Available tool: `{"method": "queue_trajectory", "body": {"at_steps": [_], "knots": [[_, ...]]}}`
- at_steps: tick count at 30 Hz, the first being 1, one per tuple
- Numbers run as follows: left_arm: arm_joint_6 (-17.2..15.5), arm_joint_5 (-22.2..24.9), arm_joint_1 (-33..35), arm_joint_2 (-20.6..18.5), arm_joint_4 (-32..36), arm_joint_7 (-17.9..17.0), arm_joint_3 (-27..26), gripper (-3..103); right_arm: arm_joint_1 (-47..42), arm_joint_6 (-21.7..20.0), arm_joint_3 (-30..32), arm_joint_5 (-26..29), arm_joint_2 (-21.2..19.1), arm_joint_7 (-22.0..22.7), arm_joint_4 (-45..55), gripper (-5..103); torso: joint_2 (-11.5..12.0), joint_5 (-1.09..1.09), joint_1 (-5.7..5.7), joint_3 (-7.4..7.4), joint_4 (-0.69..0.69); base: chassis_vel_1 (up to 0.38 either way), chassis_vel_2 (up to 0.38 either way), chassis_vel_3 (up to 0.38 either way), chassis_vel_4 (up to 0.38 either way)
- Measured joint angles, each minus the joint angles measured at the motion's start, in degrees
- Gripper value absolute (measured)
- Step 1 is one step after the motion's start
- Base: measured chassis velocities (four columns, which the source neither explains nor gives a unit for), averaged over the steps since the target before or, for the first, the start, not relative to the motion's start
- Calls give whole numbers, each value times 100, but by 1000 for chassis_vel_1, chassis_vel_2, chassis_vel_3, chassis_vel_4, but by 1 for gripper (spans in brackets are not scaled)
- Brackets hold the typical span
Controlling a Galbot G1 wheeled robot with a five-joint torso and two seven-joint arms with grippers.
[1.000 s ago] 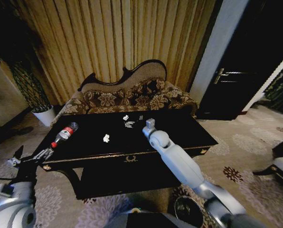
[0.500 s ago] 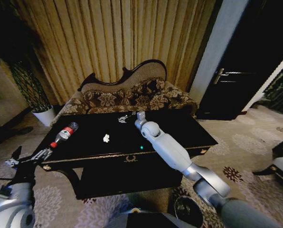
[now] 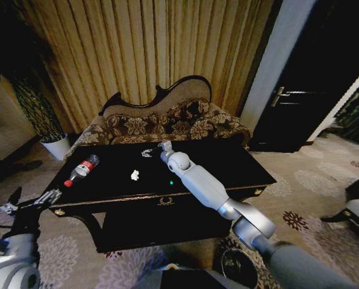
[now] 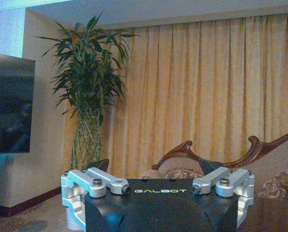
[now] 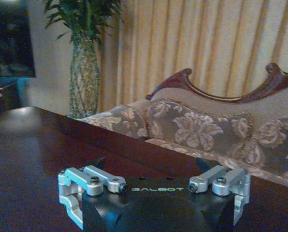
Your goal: Move to the front of the table and place the trash on the table into the trash bin.
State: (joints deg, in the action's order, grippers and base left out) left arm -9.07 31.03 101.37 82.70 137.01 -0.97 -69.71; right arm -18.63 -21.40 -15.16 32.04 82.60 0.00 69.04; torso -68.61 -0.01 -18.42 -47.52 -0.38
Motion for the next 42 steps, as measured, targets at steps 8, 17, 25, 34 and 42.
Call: {"method": "queue_trajectory", "body": {"at_steps": [8, 17, 25, 34, 42], "knots": [[9, 19, -3, 12, -2, -1, -5, 100, 52, 15, 198, -14, -57, 0, -233, 100, 0, 0, 0, 0, 0, 0, 0, 0, 0], [11, 17, -4, 8, 27, 0, 11, 100, -68, 28, 267, -78, -119, 0, -265, 100, 0, 1, 0, 0, 1, 0, 0, 0, 0], [11, 17, -41, -64, 7, -1, -15, 100, -110, 30, 286, -79, -129, 0, -221, 86, 0, 0, 0, 0, 1, 0, 0, 0, 0], [11, 17, -77, -110, -19, -62, -3, 100, -195, 64, 289, -91, -159, 0, -160, 54, 0, 1, 0, 0, 1, 0, 0, 0, 0], [2, 14, -149, -148, -46, -68, 41, 100, -251, 163, 337, -103, -224, 0, -126, 21, 0, 1, 0, 0, 0, 0, 0, 0, 0]]}}
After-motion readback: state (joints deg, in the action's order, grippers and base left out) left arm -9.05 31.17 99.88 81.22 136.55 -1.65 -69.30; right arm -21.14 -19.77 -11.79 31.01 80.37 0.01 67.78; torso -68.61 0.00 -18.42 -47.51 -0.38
